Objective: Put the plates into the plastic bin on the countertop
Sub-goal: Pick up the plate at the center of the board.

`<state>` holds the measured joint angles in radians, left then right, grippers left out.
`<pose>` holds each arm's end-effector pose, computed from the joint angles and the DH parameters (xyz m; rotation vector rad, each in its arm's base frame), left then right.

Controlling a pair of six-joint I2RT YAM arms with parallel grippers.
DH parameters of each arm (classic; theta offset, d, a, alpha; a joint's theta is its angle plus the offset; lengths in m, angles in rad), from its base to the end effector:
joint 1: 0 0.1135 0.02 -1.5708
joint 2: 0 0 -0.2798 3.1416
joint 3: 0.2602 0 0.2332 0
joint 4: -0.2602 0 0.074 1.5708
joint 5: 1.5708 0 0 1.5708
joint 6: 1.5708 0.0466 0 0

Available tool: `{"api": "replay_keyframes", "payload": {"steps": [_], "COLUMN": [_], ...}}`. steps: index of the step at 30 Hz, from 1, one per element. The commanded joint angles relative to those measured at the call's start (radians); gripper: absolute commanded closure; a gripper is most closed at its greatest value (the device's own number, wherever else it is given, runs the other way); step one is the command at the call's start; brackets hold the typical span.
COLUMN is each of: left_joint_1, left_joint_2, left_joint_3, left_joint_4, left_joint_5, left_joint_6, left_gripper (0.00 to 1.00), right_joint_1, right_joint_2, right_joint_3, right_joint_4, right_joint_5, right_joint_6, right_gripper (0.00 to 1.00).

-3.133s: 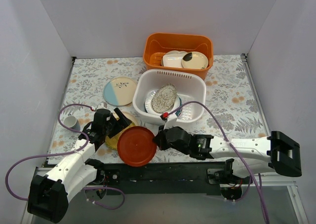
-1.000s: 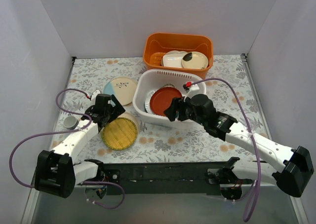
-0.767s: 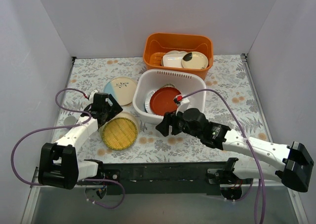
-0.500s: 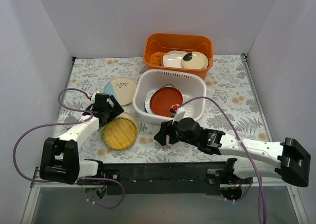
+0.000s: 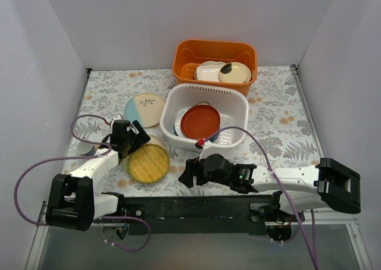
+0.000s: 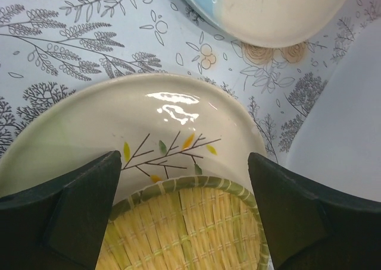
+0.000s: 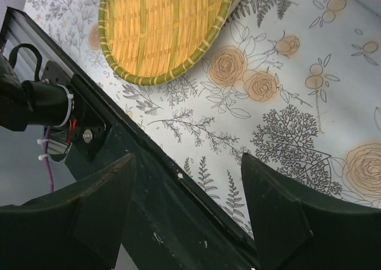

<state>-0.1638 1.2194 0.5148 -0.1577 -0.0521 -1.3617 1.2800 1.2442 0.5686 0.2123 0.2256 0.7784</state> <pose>0.2102 -0.0323 0.1844 -1.4464 2.0757 -0.5988 0.0818 0.2369 0.2310 -0.3945 2.1573 1.0313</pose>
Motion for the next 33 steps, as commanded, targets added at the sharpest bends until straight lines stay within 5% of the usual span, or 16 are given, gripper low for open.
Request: {"api": "replay_keyframes", "payload": {"steps": [1, 27, 33], "left_joint_1": [0.001, -0.077, -0.100], "left_joint_2": [-0.030, -0.205, -0.245], "left_joint_3": [-0.084, -0.199, -0.217], "left_joint_4": [-0.013, -0.011, -0.013], "left_joint_5": [0.112, 0.179, 0.181], "left_joint_6": [-0.033, -0.103, -0.117], "left_gripper": [0.13, 0.15, 0.16], "right_joint_1": [0.024, 0.045, -0.005], "right_joint_2": [0.047, 0.293, 0.377], "right_joint_3": [-0.009, -0.087, -0.151], "right_joint_4": [0.117, 0.441, 0.645], "right_joint_5": [0.020, 0.152, 0.115], "right_joint_6": [0.053, 0.282, 0.393], "right_gripper": [0.22, 0.23, 0.34]}}
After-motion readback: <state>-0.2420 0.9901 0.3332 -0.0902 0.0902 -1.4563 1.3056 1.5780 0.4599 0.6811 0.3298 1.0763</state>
